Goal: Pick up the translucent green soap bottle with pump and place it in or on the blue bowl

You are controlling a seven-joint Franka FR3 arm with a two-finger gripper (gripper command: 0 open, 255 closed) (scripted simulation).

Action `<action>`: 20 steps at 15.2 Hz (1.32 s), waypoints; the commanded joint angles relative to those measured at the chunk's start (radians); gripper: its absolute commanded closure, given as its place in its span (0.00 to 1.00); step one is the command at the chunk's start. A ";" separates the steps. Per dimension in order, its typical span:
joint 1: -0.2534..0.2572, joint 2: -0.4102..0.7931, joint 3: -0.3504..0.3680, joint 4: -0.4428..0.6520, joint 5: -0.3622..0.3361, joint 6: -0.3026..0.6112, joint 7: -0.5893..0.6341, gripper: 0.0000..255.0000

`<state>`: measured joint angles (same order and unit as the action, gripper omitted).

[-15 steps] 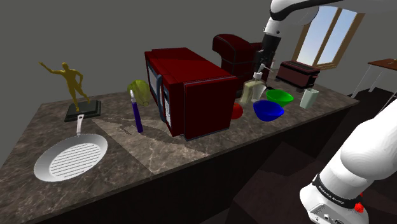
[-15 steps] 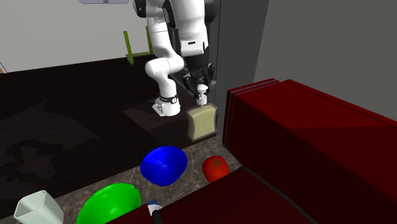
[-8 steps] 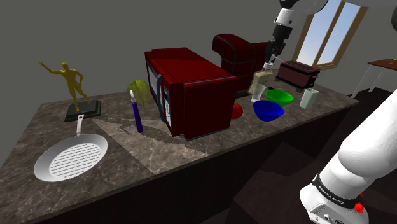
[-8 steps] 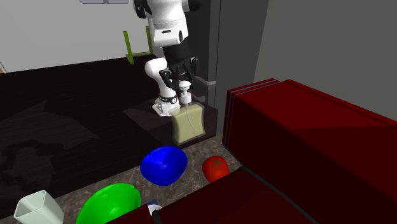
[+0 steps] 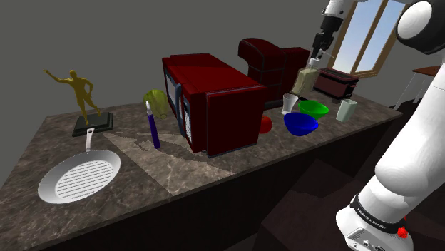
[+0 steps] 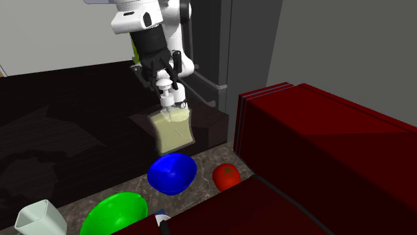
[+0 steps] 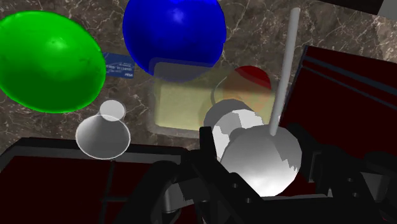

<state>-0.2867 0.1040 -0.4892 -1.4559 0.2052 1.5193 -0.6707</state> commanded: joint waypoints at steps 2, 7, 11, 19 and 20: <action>-0.022 0.042 -0.012 0.043 0.020 -0.011 -0.032 1.00; -0.012 0.021 -0.008 -0.050 0.009 0.064 -0.037 1.00; -0.007 0.010 -0.006 -0.117 0.004 0.121 -0.041 1.00; 0.000 0.002 -0.002 -0.234 0.003 0.230 -0.055 1.00; 0.000 0.002 -0.002 -0.247 0.004 0.243 -0.057 1.00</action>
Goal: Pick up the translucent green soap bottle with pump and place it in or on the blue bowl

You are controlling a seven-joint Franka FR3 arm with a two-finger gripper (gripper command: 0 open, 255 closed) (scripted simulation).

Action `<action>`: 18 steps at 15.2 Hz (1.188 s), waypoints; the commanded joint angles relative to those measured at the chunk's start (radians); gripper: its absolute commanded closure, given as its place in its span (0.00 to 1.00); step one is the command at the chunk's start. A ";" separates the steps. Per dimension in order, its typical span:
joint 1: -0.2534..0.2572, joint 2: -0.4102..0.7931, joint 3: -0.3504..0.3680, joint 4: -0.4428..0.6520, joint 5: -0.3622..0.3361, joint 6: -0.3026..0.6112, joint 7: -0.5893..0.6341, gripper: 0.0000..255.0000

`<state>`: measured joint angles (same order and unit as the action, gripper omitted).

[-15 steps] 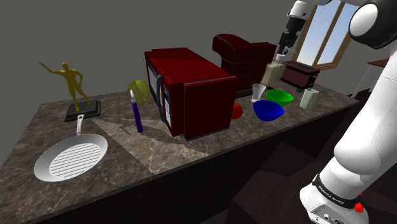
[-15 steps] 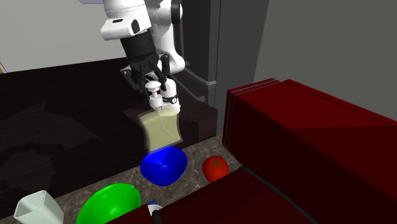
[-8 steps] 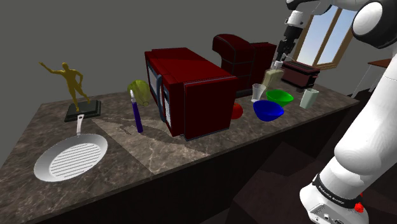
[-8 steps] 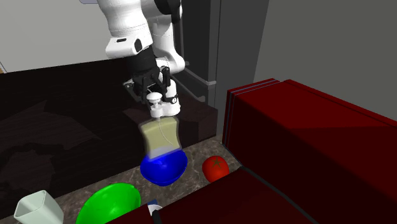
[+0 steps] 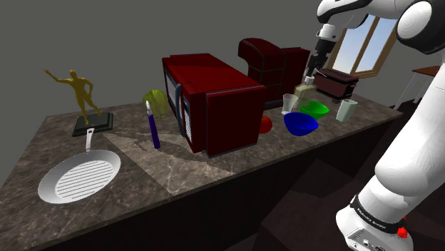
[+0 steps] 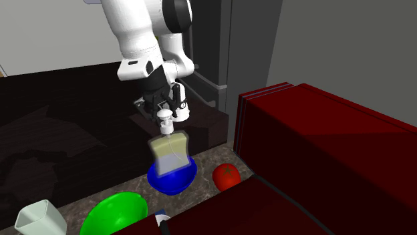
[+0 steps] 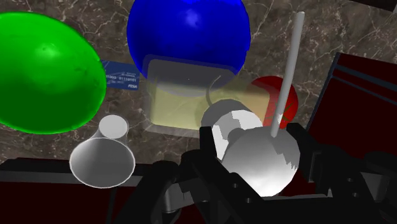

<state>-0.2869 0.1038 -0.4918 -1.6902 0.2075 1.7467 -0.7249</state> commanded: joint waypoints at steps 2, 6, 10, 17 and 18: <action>0.001 0.003 0.001 -0.038 0.003 0.042 -0.007 1.00; 0.002 0.009 0.002 -0.086 0.009 0.093 -0.016 1.00; 0.002 0.018 0.004 -0.129 0.016 0.143 -0.027 1.00; 0.002 0.019 0.004 -0.133 0.017 0.148 -0.028 1.00; 0.002 0.019 0.004 -0.133 0.017 0.148 -0.028 1.00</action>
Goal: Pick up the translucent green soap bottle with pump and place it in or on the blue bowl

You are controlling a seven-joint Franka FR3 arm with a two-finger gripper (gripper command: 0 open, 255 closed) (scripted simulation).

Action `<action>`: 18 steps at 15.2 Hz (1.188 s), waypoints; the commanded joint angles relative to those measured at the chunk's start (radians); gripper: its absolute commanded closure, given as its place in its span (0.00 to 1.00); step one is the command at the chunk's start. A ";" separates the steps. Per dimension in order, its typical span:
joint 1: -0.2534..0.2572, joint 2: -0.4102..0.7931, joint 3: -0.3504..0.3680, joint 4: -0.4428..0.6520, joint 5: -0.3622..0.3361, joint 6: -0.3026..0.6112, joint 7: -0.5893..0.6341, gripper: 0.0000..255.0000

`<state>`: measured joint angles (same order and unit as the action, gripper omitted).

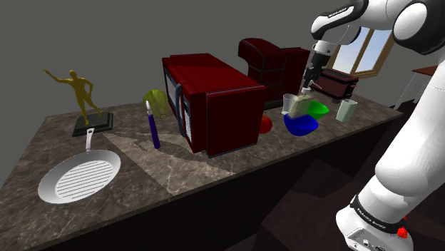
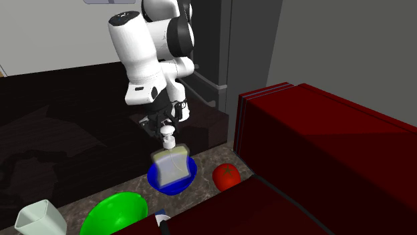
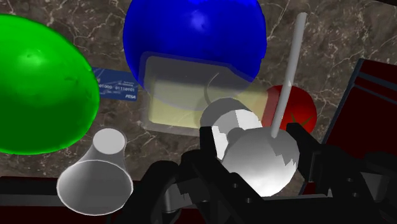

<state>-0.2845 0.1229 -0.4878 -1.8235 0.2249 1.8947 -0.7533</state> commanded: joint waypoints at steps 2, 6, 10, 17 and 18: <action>0.000 0.000 0.000 0.000 0.000 0.000 0.000 0.00; 0.000 0.000 0.000 0.000 0.000 0.000 0.000 0.00; -0.010 -0.011 -0.009 0.113 -0.012 -0.123 0.009 0.00; -0.010 -0.011 -0.009 0.113 -0.012 -0.123 0.009 0.00; -0.010 -0.011 -0.009 0.113 -0.012 -0.122 0.009 0.00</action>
